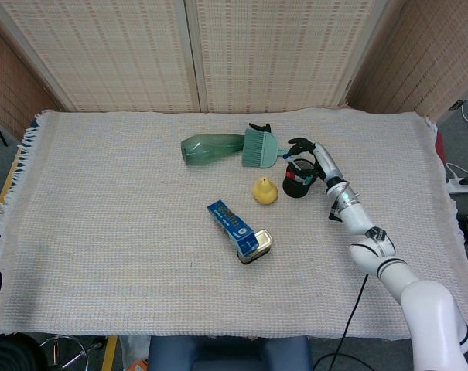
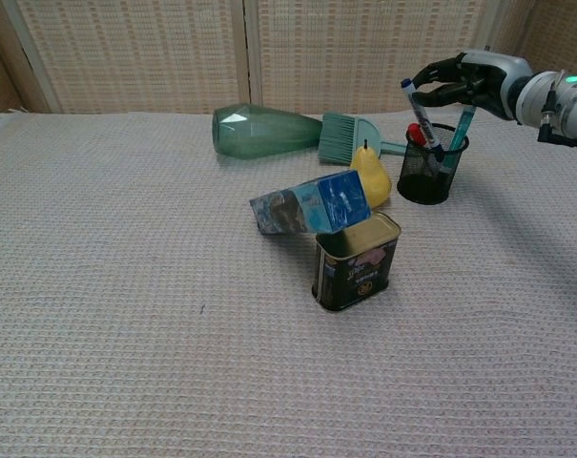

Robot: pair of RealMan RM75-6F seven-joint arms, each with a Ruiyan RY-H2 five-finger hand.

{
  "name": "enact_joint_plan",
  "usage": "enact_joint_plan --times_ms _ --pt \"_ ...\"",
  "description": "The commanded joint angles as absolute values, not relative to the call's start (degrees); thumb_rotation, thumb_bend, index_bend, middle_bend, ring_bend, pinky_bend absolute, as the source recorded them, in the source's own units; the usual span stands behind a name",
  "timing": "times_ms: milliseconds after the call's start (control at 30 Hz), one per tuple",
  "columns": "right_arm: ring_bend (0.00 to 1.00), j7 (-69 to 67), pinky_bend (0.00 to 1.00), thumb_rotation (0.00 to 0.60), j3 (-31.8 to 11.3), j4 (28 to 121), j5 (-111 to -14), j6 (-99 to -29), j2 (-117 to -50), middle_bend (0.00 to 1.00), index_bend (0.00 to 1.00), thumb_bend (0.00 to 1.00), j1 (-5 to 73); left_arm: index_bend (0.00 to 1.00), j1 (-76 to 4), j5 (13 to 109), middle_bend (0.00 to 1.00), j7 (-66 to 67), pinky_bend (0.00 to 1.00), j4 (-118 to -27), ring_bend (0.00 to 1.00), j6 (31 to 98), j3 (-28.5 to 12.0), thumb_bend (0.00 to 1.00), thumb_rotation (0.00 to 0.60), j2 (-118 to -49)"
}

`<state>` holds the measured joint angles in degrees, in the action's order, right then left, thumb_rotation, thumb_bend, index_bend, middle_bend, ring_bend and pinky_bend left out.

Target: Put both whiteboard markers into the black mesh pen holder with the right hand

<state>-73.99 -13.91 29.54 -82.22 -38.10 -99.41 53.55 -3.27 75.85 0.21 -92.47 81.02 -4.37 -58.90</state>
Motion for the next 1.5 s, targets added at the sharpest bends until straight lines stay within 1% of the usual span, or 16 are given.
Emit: enact_joint_plan --times_ms 33,167,233,433,500,700,833,900,1000,1067,1133,1200,1267,1333,1400,1500 --pt "0.30 -74.7 0.13 0.600 -13.2 28.7 -82.6 -38.6 -99.7 0.20 0.62 0.35 53.5 0.13 -3.3 75.8 0.00 0.3 0.10 -92.5 0.00 81.1 -4.4 0.49 0.600 -58.9" --pt "0.29 -75.4 0.11 0.600 -12.6 28.7 -82.7 -38.9 -99.2 0.20 0.61 0.35 53.4 0.13 -3.3 75.8 0.00 0.6 0.10 -92.7 0.00 81.0 -4.3 0.48 0.600 -58.9" --pt "0.27 -75.6 0.09 0.600 -12.0 29.2 -83.0 -38.7 -98.7 0.20 0.57 0.35 53.3 0.13 -3.3 75.8 0.00 0.7 0.10 -92.7 0.00 81.0 -4.3 0.49 0.600 -58.9" --pt "0.19 -77.3 0.01 0.600 -10.3 31.4 -84.1 -38.5 -96.5 0.20 0.29 0.35 53.2 0.13 -3.3 75.8 0.00 0.8 0.10 -92.8 0.00 81.0 -4.3 0.48 0.600 -58.9" --pt "0.17 -77.9 0.00 0.600 -10.2 32.1 -84.2 -38.8 -95.9 0.19 0.22 0.35 53.2 0.13 -3.3 75.8 0.00 0.8 0.10 -92.9 0.00 81.0 -4.3 0.48 0.600 -58.9" --pt "0.16 -78.0 0.00 0.600 -10.7 35.2 -84.0 -42.0 -93.2 0.18 0.16 0.35 52.8 0.13 -3.2 76.0 0.00 0.7 0.10 -93.0 0.00 81.2 -4.2 0.49 0.600 -58.8" --pt "0.16 -73.1 0.00 0.600 -11.2 42.6 -85.3 -49.2 -88.4 0.18 0.16 0.34 51.4 0.13 -3.2 76.7 0.00 0.7 0.10 -93.2 0.00 81.3 -4.0 0.49 0.600 -58.8" --pt "0.17 -65.6 0.00 0.600 -11.4 50.4 -86.2 -54.7 -84.1 0.18 0.17 0.34 49.6 0.13 -3.2 77.1 0.00 0.8 0.10 -93.4 0.00 81.5 -3.9 0.49 0.600 -58.7" --pt "0.19 -45.9 0.00 0.600 -12.4 67.3 -84.7 -61.8 -76.8 0.18 0.18 0.34 45.0 0.13 -3.1 77.9 0.00 1.0 0.10 -93.6 0.00 82.1 -3.7 0.49 0.600 -58.7" --pt "0.21 -26.9 0.00 0.600 -12.7 81.4 -81.7 -67.1 -72.2 0.18 0.18 0.34 40.5 0.13 -3.0 78.2 0.00 1.0 0.10 -93.8 0.00 82.3 -3.5 0.49 0.600 -58.7" --pt "0.21 -7.4 0.00 0.600 -11.6 94.1 -79.7 -73.3 -68.6 0.18 0.18 0.34 35.9 0.13 -3.0 78.6 0.00 1.1 0.10 -94.0 0.00 82.3 -3.4 0.49 0.600 -58.7" --pt "0.21 5.1 0.00 0.600 -9.5 102.0 -80.3 -78.3 -66.9 0.18 0.21 0.34 32.3 0.13 -3.0 79.2 0.00 1.1 0.10 -94.2 0.00 82.3 -3.1 0.49 0.600 -58.6" --pt "0.21 14.7 0.00 0.600 -6.5 107.6 -81.5 -82.4 -66.0 0.18 0.25 0.34 28.6 0.13 -3.1 79.7 0.00 1.1 0.10 -94.4 0.00 82.2 -2.9 0.49 0.600 -58.6" --pt "0.21 19.4 0.00 0.600 -3.8 109.5 -82.7 -84.9 -66.0 0.18 0.26 0.34 25.6 0.13 -3.1 79.9 0.00 1.0 0.10 -94.7 0.00 82.1 -2.7 0.49 0.600 -58.5" --pt "0.21 21.7 0.00 0.600 -1.2 109.4 -83.2 -86.9 -66.4 0.18 0.26 0.34 22.4 0.13 -3.1 80.5 0.00 0.9 0.10 -94.9 0.00 82.2 -2.5 0.49 0.600 -58.4" --pt "0.21 21.0 0.00 0.600 0.8 106.8 -82.4 -89.1 -67.6 0.18 0.27 0.34 18.5 0.13 -3.1 81.0 0.00 0.9 0.10 -95.2 0.00 82.2 -2.2 0.49 0.600 -58.3"
